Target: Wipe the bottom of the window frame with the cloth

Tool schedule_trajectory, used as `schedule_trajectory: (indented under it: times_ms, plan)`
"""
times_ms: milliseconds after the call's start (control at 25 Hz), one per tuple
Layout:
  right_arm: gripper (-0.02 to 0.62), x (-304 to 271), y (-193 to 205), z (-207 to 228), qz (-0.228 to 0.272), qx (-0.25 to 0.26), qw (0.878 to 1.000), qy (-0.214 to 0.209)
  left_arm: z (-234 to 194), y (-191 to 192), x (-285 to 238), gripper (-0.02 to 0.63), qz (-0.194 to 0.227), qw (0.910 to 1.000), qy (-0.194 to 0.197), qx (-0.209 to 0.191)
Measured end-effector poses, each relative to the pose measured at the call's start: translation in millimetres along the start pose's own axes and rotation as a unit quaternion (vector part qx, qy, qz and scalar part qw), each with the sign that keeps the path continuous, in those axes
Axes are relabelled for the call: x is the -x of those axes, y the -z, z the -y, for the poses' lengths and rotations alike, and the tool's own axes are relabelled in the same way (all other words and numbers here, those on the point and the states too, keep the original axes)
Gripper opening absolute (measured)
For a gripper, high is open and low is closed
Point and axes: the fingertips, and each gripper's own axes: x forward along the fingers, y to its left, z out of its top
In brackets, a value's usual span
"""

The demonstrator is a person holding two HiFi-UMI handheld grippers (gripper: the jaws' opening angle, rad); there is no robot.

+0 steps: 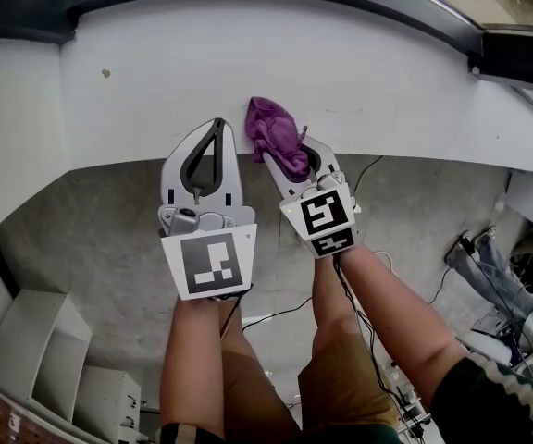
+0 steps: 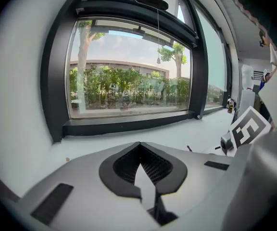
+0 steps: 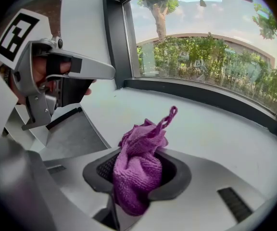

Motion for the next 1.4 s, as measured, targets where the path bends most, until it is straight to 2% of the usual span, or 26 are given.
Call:
schedule_trajectory:
  times_ms: [680,920,1200,1400]
  plan:
    - [0.15,-58,-54,-92,-0.009,0.046,0.997,-0.069,-105,25,50,0.006,-0.008,0.997,-0.063,0.044]
    - [0.15,-79,-72,-130,-0.006,0.053,0.994,-0.095,-138,33,69,0.006,-0.015,0.9957,-0.081,0.042]
    - [0.15,-99,-90,-159,-0.01,0.05,0.993,-0.103,-166,37,86,0.006,-0.015,0.9942,-0.095,0.047]
    - [0.15,-116,-106,-188,-0.007,0.063,0.99,-0.126,-178,43,95,0.005,-0.018,0.9936,-0.101,0.046]
